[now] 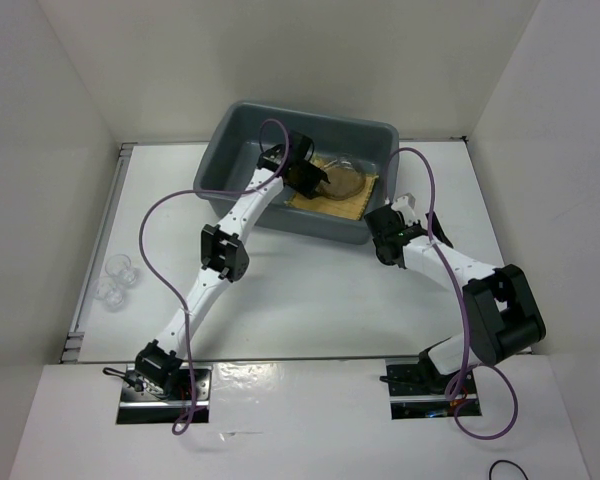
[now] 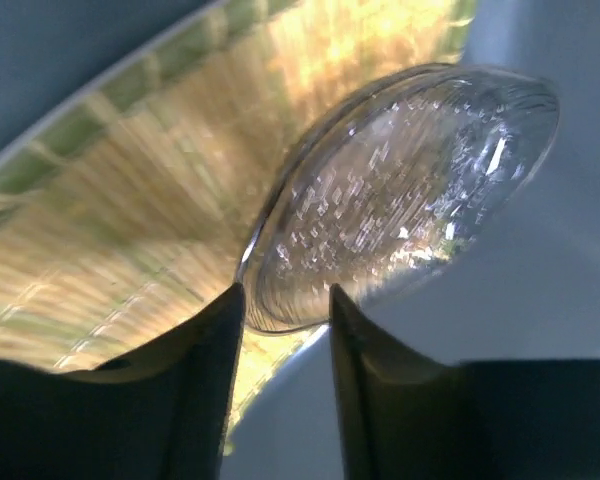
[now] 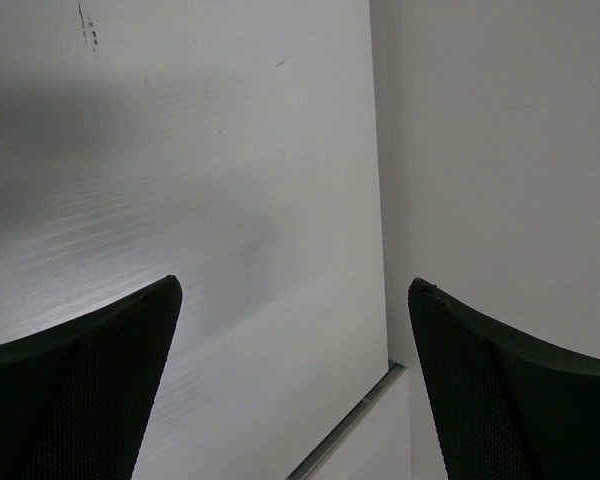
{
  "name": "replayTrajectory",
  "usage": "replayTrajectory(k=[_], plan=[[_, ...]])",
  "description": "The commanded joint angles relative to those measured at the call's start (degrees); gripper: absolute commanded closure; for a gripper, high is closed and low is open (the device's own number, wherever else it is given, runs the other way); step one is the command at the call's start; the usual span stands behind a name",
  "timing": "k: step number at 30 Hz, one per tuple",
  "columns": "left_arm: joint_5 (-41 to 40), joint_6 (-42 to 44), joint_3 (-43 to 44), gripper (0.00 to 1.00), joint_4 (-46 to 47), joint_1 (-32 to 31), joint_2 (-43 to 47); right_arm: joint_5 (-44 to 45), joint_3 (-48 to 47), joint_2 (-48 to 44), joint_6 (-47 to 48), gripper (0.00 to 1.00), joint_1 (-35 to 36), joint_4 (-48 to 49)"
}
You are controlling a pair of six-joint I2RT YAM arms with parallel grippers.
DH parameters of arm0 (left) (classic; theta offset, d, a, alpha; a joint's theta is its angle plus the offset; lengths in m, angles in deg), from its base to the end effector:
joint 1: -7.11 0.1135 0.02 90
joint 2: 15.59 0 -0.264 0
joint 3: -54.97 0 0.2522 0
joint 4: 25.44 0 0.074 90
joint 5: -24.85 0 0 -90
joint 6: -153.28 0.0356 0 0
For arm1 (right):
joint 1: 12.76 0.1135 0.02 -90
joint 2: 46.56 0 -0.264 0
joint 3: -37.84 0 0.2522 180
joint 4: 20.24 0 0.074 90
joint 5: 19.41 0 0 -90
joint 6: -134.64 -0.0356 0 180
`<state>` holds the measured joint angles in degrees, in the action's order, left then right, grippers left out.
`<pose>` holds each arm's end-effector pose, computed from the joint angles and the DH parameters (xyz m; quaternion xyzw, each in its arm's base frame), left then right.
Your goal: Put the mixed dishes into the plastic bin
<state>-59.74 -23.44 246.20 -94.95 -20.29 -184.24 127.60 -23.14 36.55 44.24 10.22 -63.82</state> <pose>0.5191 -0.2729 0.1823 -0.4447 0.8160 -0.3316 0.1625 0.2514 0.0742 0.1955 -0.0697 0.8621 -0.4194 0.2756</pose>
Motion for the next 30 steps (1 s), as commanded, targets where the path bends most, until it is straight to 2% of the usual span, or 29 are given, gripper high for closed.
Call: replayTrajectory(k=[1, 3, 4, 5, 6, 8, 9, 10, 13, 14, 15, 17, 18, 19, 20, 22, 23, 25, 26, 27, 30], plan=[[-1.28, 1.2, 2.27, 0.44, -3.67, 0.85, 2.63, 2.14, 0.38, -1.11, -2.14, 0.02, 0.13, 3.02], [-1.89, 1.9, 2.27, 0.3, -5.15, 0.85, 4.03, 2.14, 0.38, -1.11, -1.62, 0.02, 0.13, 3.02], [-2.5, 2.51, 2.27, 0.28, -5.68, 0.85, 4.82, 2.14, 0.38, -1.11, -1.62, 0.02, 0.13, 3.02], [-4.16, 3.39, 2.27, 0.16, -6.3, 0.85, 5.7, 2.14, 0.38, -1.11, -1.62, 0.02, 0.13, 3.02], [-5.31, 4.18, 2.27, 0.09, -6.3, 0.85, 8.06, 2.14, 0.38, -1.11, -1.62, 0.02, 0.13, 3.02], [-9.86, 7.51, 2.27, 0.07, -6.83, 0.85, 12.45, 2.14, 0.38, -1.11, -1.62, 0.02, 0.13, 3.02], [-11.54, 9.62, 2.27, 0.0, -6.83, 1.55, 14.13, 2.14, 0.38, -1.11, -1.62, 0.02, 0.13, 3.02], [-13.3, 12.07, 2.27, 0.0, -7.62, 2.08, 15.97, 2.14, 0.38, -1.11, -1.62, 0.02, 0.13, 3.02], [-21.64, 26.38, 2.27, 0.0, -9.46, 3.67, 24.32, 2.14, 0.38, -1.11, -1.62, 0.02, 0.65, 3.02], [-25.67, 34.43, 2.27, 0.0, -10.77, 3.67, 28.95, 2.14, 0.38, -1.11, -1.62, 0.02, 0.66, 3.02], [-35.37, 37.64, 2.27, 0.0, -12.35, 3.06, 31.09, 2.14, 0.38, -1.11, -1.62, 0.02, 0.66, 3.02], [-43.6, 44.23, 2.27, 0.0, -18.76, 3.57, 35.39, 2.14, 0.38, -0.59, -1.62, 0.02, 0.66, 3.02], [-44.77, 47.66, 0.09, 0.0, -18.78, 4.36, 37.07, 2.14, 0.38, -0.06, -1.62, 0.02, 0.66, 3.02], [-45.31, 49.17, -3.84, 0.0, -18.79, 5.15, 39.0, 2.14, 0.38, -0.05, -1.62, 0.02, 0.66, 3.02], [-45.31, 47.62, -15.46, 0.0, -18.79, 8.03, 44.24, 2.14, 0.38, 0.55, -1.62, 0.02, 0.66, 3.02], [-43.74, 41.84, -30.09, 0.0, -18.79, 12.43, 54.19, 2.14, 0.38, 1.96, -1.62, 0.02, 0.66, 3.02], [-41.99, 37.63, -44.52, 0.0, -18.79, 17.94, 57.27, 2.14, 0.38, 1.97, -1.62, 0.02, 0.66, 3.02], [-31.38, 40.47, -61.1, 0.0, -7.58, 23.85, 67.46, 2.14, 0.38, 2.49, -1.62, 0.02, 0.66, 3.02], [-28.03, 41.01, -68.32, 0.0, -1.1, 29.19, 70.72, 2.14, 0.38, 2.49, -1.62, 0.02, 0.66, 3.02], [-23.82, 41.01, -80.58, 0.0, 1.67, 31.51, 77.1, 2.14, 0.38, 2.49, -1.62, 0.02, 0.66, 3.02], [-23.25, 38.99, -93.67, 0.0, 7.57, 38.35, 85.66, 2.14, 0.38, 3.54, -1.62, 0.02, 0.66, 3.02]])
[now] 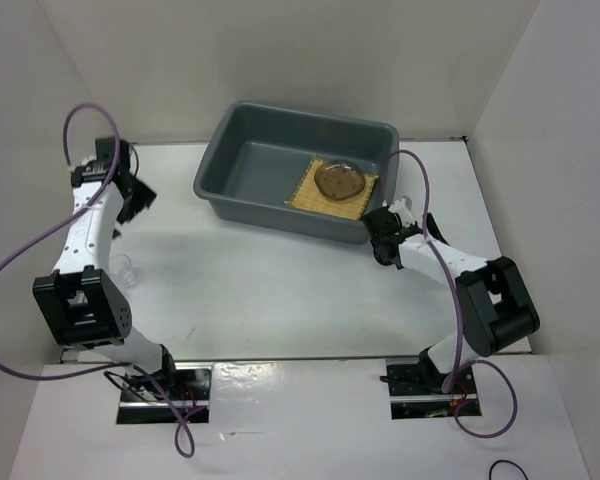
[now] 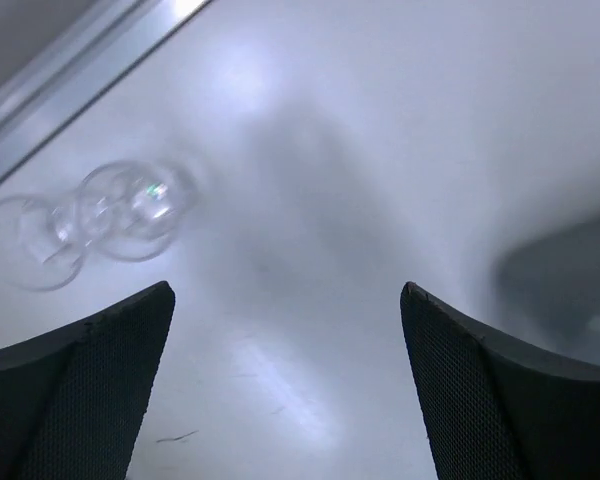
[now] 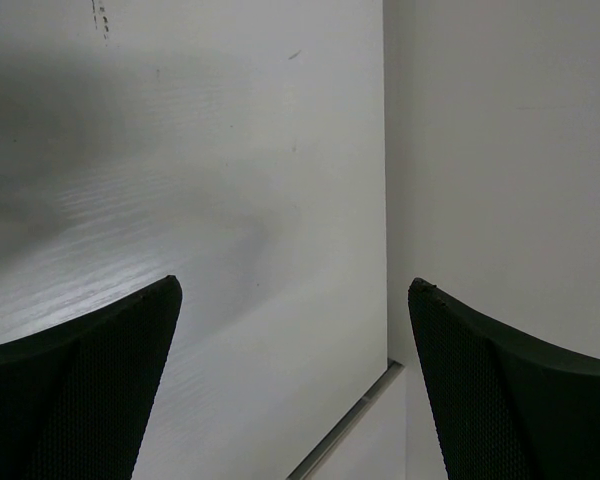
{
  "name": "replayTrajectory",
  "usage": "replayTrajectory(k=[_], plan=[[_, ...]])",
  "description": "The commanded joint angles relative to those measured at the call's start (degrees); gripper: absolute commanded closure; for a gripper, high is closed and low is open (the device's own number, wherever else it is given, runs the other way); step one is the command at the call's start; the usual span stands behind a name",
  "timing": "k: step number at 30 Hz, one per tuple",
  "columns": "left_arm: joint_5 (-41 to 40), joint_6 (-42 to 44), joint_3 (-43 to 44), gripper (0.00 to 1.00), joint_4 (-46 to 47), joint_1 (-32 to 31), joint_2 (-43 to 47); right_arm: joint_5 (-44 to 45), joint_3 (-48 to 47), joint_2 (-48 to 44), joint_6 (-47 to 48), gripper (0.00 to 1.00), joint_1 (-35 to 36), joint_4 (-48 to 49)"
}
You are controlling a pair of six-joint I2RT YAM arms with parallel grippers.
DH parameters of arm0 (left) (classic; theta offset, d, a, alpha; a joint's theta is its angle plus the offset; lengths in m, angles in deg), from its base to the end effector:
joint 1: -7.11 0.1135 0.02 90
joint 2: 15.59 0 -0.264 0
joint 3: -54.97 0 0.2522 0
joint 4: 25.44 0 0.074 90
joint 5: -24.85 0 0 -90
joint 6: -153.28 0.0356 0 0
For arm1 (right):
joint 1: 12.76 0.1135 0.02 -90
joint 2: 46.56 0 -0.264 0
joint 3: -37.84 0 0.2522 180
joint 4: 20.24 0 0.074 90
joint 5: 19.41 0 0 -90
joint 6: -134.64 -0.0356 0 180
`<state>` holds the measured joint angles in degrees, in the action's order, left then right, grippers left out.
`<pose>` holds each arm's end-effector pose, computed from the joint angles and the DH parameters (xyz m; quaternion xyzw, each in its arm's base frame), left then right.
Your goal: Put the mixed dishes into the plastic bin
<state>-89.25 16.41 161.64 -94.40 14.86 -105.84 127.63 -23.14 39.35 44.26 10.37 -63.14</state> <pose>0.3229 0.0586 0.3643 -0.4845 0.7922 0.0812 0.3621 0.2555 0.0767 0.1841 -0.0801 0.8634 -0.4243 0.2608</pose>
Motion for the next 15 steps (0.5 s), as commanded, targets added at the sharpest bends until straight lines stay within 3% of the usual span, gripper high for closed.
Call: replayTrajectory(k=[1, 3, 15], plan=[[7.04, -0.33, -13.15, 0.0, 7.04, 4.8, 7.29, 2.11, 0.38, 0.75, -1.64, 0.02, 0.51, 2.34], [8.45, 3.17, -15.02, 0.0, 7.04, 8.14, 6.16, 2.11, 0.38, 1.28, -1.64, 0.02, 0.51, 2.34], [11.62, 12.24, -24.87, 0.0, 12.48, 11.5, 1.58, 1.59, 0.38, 2.86, -1.64, 0.02, 0.51, 2.34]])
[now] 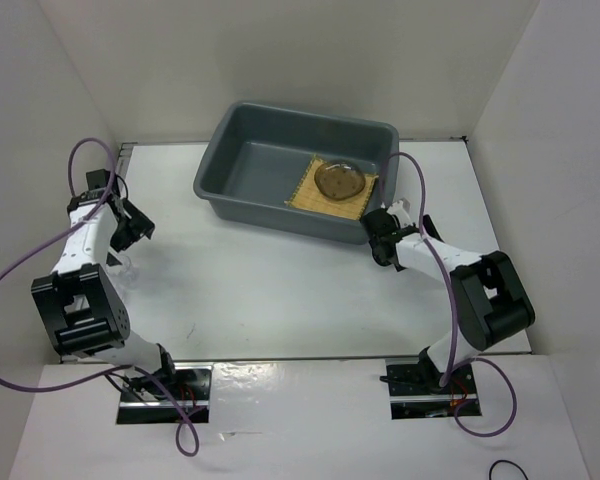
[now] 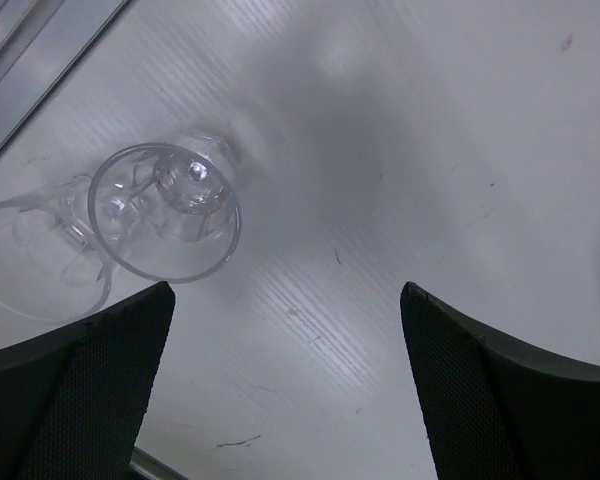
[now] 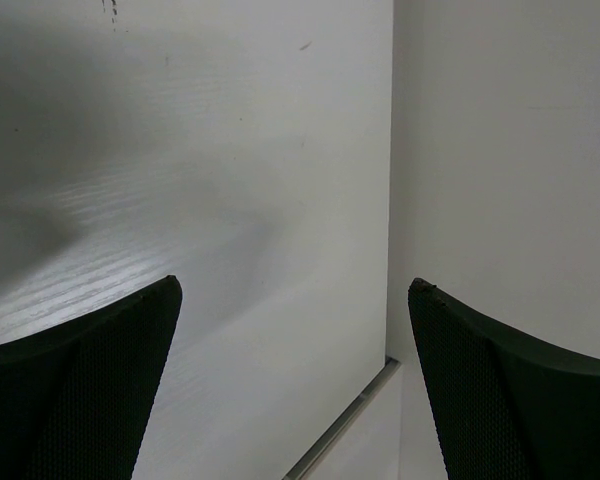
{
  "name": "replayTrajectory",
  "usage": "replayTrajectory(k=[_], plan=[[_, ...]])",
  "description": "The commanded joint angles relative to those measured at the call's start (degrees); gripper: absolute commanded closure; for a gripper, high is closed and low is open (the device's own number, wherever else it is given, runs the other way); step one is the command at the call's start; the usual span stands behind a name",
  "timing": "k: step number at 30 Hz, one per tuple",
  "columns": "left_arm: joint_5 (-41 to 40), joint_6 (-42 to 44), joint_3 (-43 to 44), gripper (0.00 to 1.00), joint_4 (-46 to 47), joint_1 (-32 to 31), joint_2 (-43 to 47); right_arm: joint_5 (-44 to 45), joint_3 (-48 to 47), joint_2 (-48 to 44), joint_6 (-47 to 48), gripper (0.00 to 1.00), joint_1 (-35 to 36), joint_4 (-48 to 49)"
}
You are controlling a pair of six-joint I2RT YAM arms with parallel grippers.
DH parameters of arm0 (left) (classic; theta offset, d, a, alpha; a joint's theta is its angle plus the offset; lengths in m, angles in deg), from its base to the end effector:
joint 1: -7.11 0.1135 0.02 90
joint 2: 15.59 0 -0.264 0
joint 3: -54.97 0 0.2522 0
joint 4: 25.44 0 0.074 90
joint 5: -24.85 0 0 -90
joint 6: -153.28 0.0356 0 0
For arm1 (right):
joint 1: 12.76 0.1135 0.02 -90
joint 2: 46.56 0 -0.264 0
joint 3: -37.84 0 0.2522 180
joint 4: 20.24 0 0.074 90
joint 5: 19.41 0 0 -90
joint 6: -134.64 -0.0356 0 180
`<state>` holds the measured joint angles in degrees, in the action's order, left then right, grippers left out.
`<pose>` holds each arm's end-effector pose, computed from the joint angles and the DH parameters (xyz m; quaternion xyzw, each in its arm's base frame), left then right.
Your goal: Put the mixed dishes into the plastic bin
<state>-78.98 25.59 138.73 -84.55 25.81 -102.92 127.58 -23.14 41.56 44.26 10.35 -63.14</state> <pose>0.2902 0.1072 0.2651 -0.4808 0.8368 0.0767 0.2505 0.2579 0.0776 0.1745 -0.0895 0.8649 -0.4290 0.2448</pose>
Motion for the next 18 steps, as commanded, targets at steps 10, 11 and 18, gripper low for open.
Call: replayTrajectory(k=[10, 11, 18], plan=[[0.82, 7.45, -5.4, 0.0, 6.67, 2.13, -6.79, 0.31, 0.38, 2.49, -1.64, 0.02, 0.53, 1.81], [0.82, 8.07, -5.4, 0.0, 7.19, 2.65, -7.85, 0.31, 0.38, 2.5, -1.64, 0.02, 0.53, 1.81], [5.63, 9.13, -4.25, 0.12, 7.2, 2.66, -9.53, 0.31, 0.38, 3.55, -1.64, 0.02, 0.53, 1.81]])
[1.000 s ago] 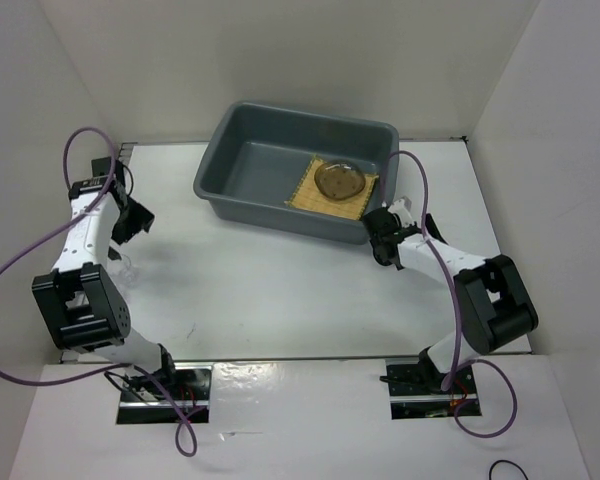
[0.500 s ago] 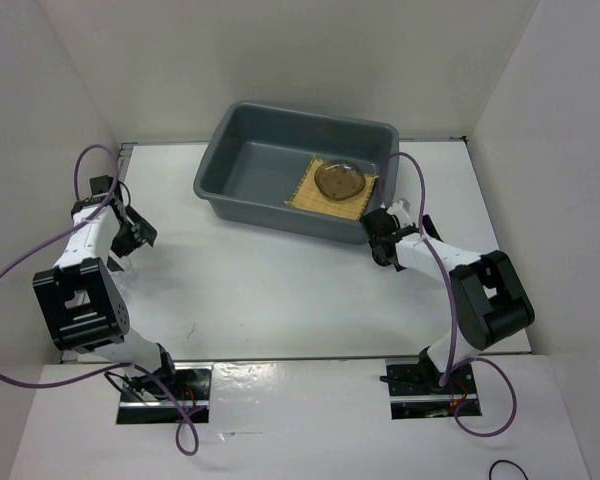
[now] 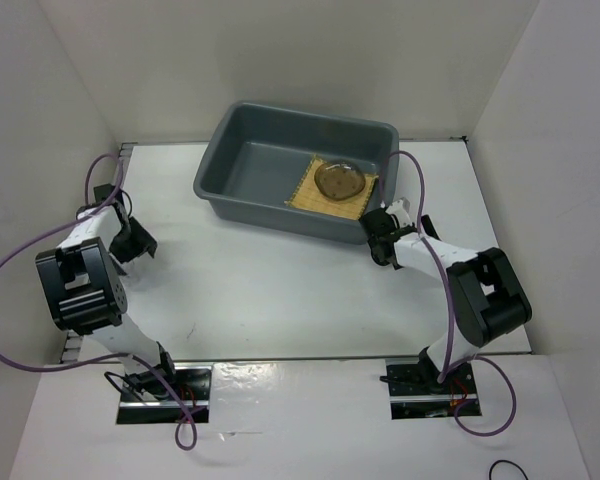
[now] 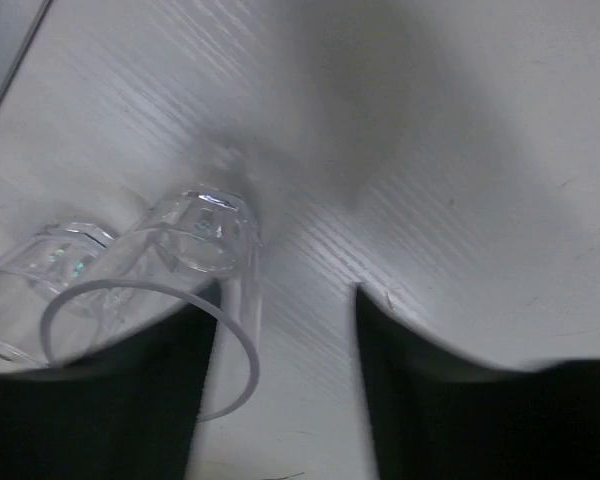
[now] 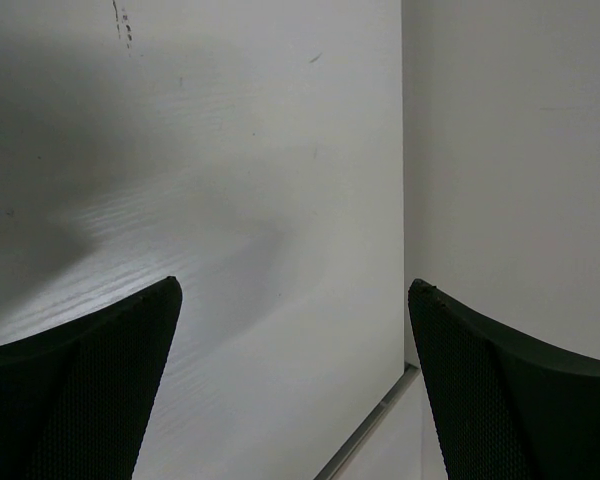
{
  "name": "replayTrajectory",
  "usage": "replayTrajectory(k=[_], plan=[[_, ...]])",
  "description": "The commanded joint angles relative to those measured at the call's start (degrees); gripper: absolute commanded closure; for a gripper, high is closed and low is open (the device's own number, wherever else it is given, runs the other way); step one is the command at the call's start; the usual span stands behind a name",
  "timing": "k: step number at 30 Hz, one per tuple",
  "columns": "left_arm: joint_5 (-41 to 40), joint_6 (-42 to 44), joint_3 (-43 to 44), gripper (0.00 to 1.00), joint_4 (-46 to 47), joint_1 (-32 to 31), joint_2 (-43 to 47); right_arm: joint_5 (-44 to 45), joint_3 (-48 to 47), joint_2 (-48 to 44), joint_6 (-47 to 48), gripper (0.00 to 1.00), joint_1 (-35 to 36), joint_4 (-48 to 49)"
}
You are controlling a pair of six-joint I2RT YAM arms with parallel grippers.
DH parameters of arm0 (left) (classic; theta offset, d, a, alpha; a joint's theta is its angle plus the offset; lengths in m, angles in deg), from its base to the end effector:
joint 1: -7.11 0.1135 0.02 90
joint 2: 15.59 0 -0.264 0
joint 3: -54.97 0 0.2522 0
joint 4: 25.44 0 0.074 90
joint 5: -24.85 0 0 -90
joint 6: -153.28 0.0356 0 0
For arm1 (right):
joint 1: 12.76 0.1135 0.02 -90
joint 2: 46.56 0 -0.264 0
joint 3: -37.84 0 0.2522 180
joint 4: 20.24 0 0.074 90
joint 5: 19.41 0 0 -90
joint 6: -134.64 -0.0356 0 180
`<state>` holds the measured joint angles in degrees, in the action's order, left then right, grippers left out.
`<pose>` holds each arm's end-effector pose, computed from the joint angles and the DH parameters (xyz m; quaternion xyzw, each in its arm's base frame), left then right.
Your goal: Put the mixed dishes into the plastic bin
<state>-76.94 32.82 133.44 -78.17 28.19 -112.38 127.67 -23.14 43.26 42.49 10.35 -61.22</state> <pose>0.3015 0.1240 0.1934 -0.4418 0.8762 0.0876 0.1715 0.2622 0.0794 0.1682 -0.0750 0.8657 -0.4253 0.2530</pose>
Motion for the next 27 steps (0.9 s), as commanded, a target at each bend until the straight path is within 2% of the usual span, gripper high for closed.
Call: replayTrajectory(k=[1, 2, 3, 6, 7, 10, 11, 13, 14, 15, 16, 18, 19, 20, 21, 22, 23, 26, 27], plan=[[4.84, 2.42, 1.64, 0.48, 0.82, 0.28, -0.06, 0.23, 0.38, 1.85, 0.13, 0.02, 0.53, -0.11], [5.72, 2.42, 2.26, 0.78, 0.82, 0.28, -0.06, 0.23, 0.38, 1.85, 0.13, 0.02, 0.53, -0.11], [6.34, 1.03, 3.22, 1.0, -0.32, 0.28, -0.06, 0.23, 0.38, 2.37, 0.13, 0.02, 0.53, -0.11], [8.18, -1.78, 10.33, 1.0, -2.95, 0.28, 1.95, 0.23, 0.38, 2.38, 0.13, 0.02, 0.53, -0.11], [9.23, -2.84, 15.75, 1.0, -3.75, 0.28, 3.35, 0.23, 0.38, 2.38, 0.13, 0.02, 0.53, -0.11], [11.61, -7.59, 24.39, 1.0, -3.94, -1.3, 6.52, 0.23, 0.38, 2.38, 0.13, 0.02, 0.53, -0.11], [14.57, -8.82, 28.85, 1.0, -0.62, -1.83, 7.23, 0.23, 0.38, 2.38, 0.13, 0.02, 0.53, -0.11], [22.47, -11.36, 30.65, 1.0, 6.23, -3.23, 7.85, 0.23, 0.38, 2.9, 0.13, 0.02, 0.53, -0.11], [33.22, -11.99, 30.65, 1.0, 14.27, -4.02, 7.85, 0.23, 0.38, 2.9, 0.13, 0.02, 0.53, -0.11], [38.2, -12.52, 33.44, 1.0, 16.79, -5.07, 4.45, 0.23, 0.38, 2.9, 0.13, 0.02, 0.53, -0.11], [41.99, -11.13, 37.12, 1.0, 14.29, -8.65, 1.9, 0.23, 0.38, 2.9, 0.13, 0.02, 0.53, -0.11], [40.46, -5.87, 47.47, 1.0, 7.09, -13.76, -7.21, 0.23, 0.38, 2.9, 0.13, 0.02, 0.53, -0.11], [38.1, -0.36, 59.71, 1.0, 2.71, -19.09, -10.31, 0.23, 0.38, 2.9, 0.13, 0.02, 0.53, -0.11], [32.85, 1.87, 66.01, 1.0, -5.69, -21.5, -13.65, 0.23, 0.38, 2.29, 0.13, 0.02, 0.53, -0.11], [30.8, 3.72, 72.43, 1.0, -9.78, -23.61, -20.82, 0.23, 0.38, 2.29, 0.13, 0.02, 0.53, -0.11], [28.08, 5.22, 79.62, 1.0, -18.43, -25.72, -24.98, 0.23, 0.38, 2.29, 0.13, 0.02, 0.53, -0.11], [25.09, 7.23, 94.14, 1.0, -21.48, -30.0, -29.29, 0.23, 0.38, 2.29, 0.13, 0.02, 0.53, -0.11], [19.46, 6.55, 94.02, 1.0, -20.27, -34.5, -36.69, 0.75, 0.38, 1.06, 0.13, 0.02, 1.06, -0.11], [14.22, 7.25, 97.16, 1.0, -21.32, -35.83, -38.45, 0.75, 0.38, 1.06, 0.13, 0.02, 1.06, -0.11]])
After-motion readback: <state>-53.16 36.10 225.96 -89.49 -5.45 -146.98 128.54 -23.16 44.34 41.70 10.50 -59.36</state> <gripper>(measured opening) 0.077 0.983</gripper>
